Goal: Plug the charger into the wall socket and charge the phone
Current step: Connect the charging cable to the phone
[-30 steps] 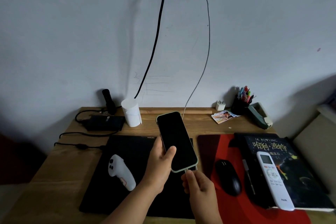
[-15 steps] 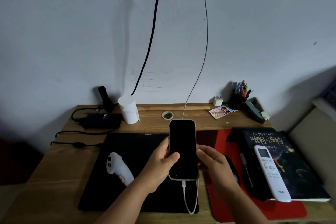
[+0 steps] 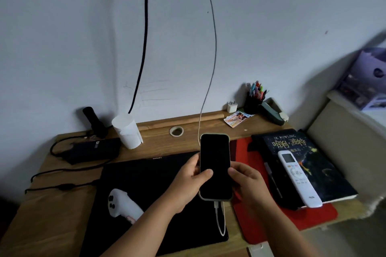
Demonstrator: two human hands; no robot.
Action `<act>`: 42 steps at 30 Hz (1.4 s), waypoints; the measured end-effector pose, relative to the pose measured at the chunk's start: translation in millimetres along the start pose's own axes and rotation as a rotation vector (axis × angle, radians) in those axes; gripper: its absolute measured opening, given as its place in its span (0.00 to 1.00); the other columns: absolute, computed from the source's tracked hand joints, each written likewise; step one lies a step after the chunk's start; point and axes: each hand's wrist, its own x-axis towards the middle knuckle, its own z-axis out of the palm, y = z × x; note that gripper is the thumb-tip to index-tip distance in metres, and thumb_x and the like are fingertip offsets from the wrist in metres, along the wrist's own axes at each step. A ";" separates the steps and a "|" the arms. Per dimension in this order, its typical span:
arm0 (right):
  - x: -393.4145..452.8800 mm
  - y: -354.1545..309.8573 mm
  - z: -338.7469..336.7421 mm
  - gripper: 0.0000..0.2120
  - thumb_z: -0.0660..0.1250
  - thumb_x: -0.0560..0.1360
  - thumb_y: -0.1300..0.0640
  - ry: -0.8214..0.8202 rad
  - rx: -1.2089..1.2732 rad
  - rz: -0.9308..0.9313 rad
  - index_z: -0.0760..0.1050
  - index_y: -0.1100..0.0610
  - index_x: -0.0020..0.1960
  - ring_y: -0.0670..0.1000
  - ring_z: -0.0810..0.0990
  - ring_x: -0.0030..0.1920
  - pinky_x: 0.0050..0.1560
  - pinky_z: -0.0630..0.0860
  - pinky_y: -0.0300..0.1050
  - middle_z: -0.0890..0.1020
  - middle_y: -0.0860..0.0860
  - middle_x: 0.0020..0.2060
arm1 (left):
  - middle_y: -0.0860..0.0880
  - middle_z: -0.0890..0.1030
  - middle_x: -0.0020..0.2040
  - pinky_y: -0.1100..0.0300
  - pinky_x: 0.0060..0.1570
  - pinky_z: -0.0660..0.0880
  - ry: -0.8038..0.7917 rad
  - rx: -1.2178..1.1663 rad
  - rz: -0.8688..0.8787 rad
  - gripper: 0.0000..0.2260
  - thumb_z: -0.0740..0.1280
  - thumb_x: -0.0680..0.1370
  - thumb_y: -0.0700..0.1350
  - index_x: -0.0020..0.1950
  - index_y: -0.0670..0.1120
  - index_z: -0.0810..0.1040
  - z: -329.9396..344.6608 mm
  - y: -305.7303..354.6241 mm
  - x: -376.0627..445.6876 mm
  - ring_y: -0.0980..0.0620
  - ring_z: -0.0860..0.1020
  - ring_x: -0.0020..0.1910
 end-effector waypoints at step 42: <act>225.9 27.5 -74.5 0.11 0.65 0.72 0.67 0.169 -0.009 0.345 0.83 0.54 0.44 0.55 0.84 0.47 0.52 0.80 0.54 0.86 0.56 0.45 | 0.46 0.76 0.52 0.59 0.49 0.73 0.314 0.130 -0.316 0.21 0.62 0.75 0.34 0.67 0.48 0.71 15.2 -38.7 213.6 0.51 0.76 0.51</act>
